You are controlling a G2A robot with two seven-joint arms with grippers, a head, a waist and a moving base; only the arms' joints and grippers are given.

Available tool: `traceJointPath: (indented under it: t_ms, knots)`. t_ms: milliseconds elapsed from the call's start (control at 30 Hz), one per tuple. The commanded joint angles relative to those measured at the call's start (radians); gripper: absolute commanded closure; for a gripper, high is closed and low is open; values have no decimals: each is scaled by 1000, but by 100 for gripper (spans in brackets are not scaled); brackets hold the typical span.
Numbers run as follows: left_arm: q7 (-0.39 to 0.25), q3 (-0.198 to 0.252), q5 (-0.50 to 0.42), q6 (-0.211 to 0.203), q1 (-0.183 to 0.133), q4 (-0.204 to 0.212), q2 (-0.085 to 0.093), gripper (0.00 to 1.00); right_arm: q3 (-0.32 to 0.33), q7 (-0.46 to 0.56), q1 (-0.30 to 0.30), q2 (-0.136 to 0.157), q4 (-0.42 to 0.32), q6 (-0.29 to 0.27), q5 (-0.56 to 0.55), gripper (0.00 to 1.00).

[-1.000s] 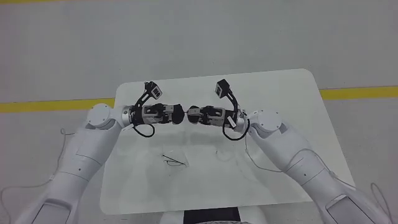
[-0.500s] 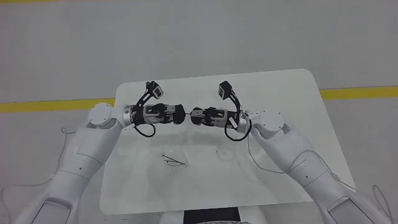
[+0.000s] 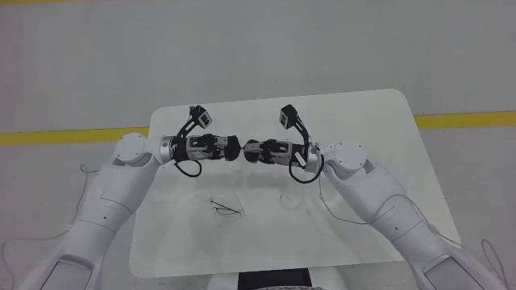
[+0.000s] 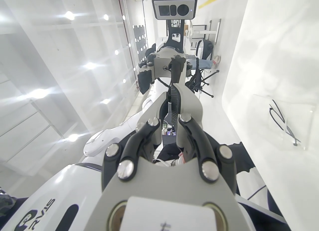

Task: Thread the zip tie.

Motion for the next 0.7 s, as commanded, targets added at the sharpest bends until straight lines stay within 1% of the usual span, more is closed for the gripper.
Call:
traceJointPath:
  t_ms: [0, 233, 433, 500, 667]
  knots:
    - [1, 2, 2, 0, 0, -1, 0, 77, -1, 0, 0, -1, 0, 0, 0, 100]
    - [1, 9, 6, 1, 0, 1, 0, 82, -3, 1, 1, -5, 6, -6, 0, 100]
    - [1, 13, 5, 2, -3, 11, -1, 82, -1, 2, 0, -8, 7, -9, 0, 100]
    - [1, 15, 4, 3, -4, 13, -1, 84, 0, 4, 0, -8, 6, -10, -1, 100]
    - [0, 18, 4, 3, -7, 18, -1, 85, 2, 5, -2, -9, 6, -9, -1, 100]
